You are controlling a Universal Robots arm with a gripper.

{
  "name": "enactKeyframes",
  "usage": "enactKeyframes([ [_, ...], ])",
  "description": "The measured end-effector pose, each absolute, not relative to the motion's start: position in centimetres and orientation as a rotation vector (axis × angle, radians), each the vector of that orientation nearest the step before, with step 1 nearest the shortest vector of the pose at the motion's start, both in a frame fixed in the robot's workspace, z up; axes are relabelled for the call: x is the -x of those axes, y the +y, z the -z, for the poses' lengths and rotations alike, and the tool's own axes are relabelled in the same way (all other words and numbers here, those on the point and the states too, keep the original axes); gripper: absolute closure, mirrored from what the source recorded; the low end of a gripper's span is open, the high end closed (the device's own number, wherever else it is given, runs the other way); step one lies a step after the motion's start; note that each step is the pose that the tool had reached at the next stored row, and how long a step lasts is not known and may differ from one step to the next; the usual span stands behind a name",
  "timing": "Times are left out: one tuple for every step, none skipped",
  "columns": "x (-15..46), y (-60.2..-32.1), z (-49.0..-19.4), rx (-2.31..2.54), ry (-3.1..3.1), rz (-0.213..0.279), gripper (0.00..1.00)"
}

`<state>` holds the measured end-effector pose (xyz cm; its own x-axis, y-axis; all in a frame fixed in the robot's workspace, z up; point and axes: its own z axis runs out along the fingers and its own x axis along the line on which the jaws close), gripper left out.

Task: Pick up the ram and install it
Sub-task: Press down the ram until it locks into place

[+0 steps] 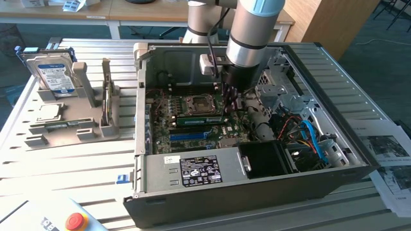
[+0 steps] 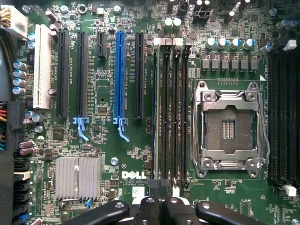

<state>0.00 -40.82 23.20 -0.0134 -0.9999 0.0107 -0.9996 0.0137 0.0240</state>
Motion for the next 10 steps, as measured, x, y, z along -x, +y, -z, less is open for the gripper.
enactKeyframes([
  [0.0,-40.82,-23.29,-2.189,-2.219,0.015,0.9],
  [0.0,-40.82,-23.36,-2.189,-2.219,0.015,0.9],
  [0.0,-40.81,-23.39,-2.189,-2.219,0.015,0.9],
  [0.0,-40.81,-23.39,-2.189,-2.219,0.015,0.9],
  [0.0,-40.81,-23.39,-2.189,-2.219,0.015,0.9],
  [0.0,-40.81,-23.39,-2.189,-2.219,0.015,0.9],
  [0.0,-40.81,-23.39,-2.189,-2.219,0.015,0.9],
  [0.0,-40.82,-23.39,-2.189,-2.219,0.015,0.9],
  [0.03,-40.82,-23.39,-2.189,-2.219,0.015,0.9],
  [0.18,-40.82,-23.4,-2.189,-2.219,0.015,0.9],
])
